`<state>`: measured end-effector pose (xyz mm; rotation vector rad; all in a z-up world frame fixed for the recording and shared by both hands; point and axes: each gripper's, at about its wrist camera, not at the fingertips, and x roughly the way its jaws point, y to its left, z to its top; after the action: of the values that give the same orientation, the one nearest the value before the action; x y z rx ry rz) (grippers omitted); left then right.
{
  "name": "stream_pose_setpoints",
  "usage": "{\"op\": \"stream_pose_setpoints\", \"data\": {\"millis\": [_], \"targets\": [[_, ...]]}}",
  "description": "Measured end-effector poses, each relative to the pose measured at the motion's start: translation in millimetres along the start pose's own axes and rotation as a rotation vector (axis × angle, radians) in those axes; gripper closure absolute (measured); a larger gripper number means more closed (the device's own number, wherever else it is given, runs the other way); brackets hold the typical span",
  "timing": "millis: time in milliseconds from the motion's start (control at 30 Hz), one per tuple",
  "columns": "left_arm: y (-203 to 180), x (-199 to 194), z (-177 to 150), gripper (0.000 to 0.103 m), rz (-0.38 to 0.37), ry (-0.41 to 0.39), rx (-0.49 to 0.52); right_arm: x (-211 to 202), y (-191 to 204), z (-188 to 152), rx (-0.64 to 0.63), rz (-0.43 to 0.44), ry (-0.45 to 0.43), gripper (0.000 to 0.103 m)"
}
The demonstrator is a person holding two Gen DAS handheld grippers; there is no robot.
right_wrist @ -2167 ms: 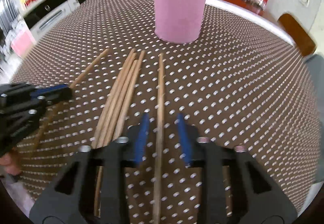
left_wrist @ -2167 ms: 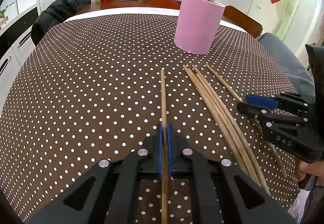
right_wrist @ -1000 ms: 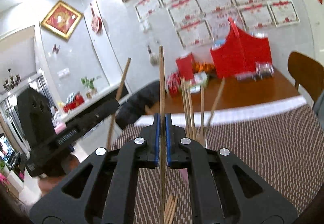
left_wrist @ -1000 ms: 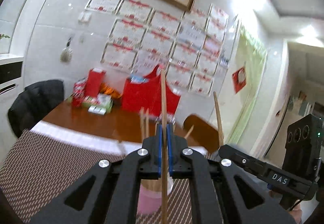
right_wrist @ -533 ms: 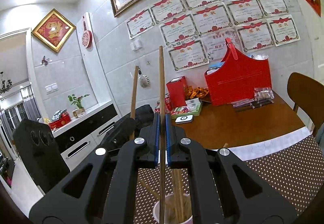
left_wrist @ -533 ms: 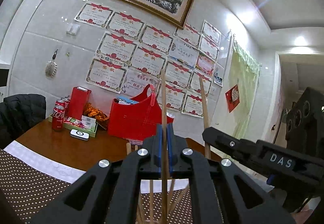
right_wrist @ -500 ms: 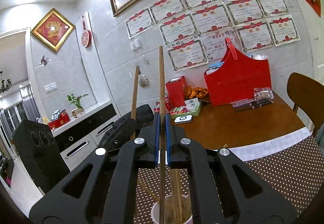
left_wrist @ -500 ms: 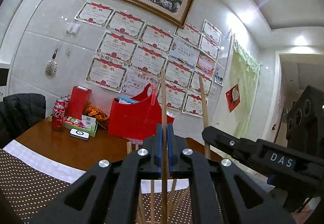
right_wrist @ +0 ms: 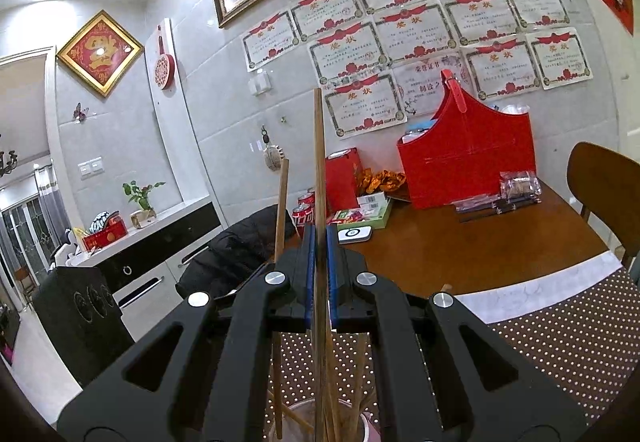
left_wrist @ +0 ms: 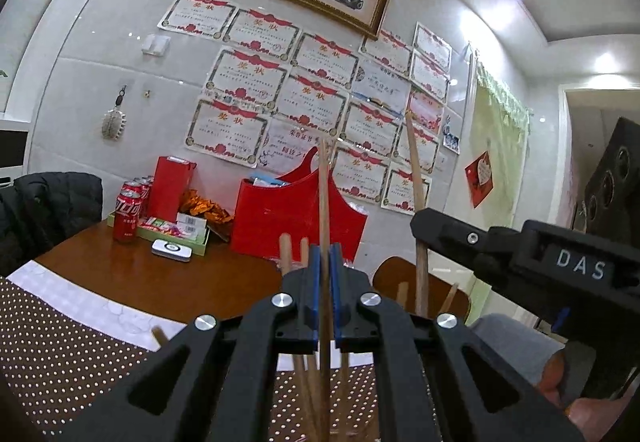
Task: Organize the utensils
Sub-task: 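Drop the chopstick into the pink cup by opening the right gripper, then move the open right gripper back over the chopstick pile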
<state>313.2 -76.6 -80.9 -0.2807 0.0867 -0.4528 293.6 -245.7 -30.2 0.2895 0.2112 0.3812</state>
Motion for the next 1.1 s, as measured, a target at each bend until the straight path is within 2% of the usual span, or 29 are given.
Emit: {"op": "stream_pose_setpoints", "data": {"millis": [233,267,300,333,367,400,433,500,600,667,767,800,900,1100], "targets": [[2,-3,-10,0.097,0.014,0.027,0.002,6,2,-11,-0.012,-0.009,0.037,0.096],[3,-4,-10,0.092,0.015,0.034,-0.004,5,1,-13,-0.007,-0.011,0.051,0.094],[5,-8,-9,0.07,0.018,0.045,-0.019,4,1,-13,0.001,-0.011,0.057,0.089],[5,-12,-8,0.058,0.026,0.044,-0.027,-1,-1,-13,0.019,-0.018,0.056,0.057],[5,-18,-6,0.048,0.032,0.033,-0.031,-7,-3,-13,0.034,-0.018,0.042,0.015],[5,-24,-4,0.047,0.033,0.026,-0.027,-15,-4,-12,0.045,-0.013,0.015,0.011],[3,-29,-1,0.043,0.037,0.025,-0.017,-25,-4,-10,0.051,-0.013,-0.014,0.011],[-1,-43,6,0.028,0.063,0.033,0.005,-38,-4,-6,0.062,-0.014,-0.025,0.009],[-12,-63,16,0.019,0.112,0.046,0.058,-55,-5,0,0.084,-0.025,-0.033,0.006],[-21,-73,22,0.014,0.178,0.08,0.108,-65,-5,3,0.087,-0.052,-0.022,0.006],[-28,-87,29,0.013,0.221,0.119,0.146,-79,-2,6,0.084,-0.09,0.001,0.006],[-31,-93,31,0.013,0.247,0.155,0.159,-82,-1,7,0.082,-0.095,0.006,0.006],[-38,-114,37,0.012,0.295,0.178,0.194,-100,4,7,0.078,-0.11,0.019,0.006],[-47,-153,41,0.012,0.32,0.239,0.21,-134,22,3,0.052,-0.132,0.063,0.006]]}}
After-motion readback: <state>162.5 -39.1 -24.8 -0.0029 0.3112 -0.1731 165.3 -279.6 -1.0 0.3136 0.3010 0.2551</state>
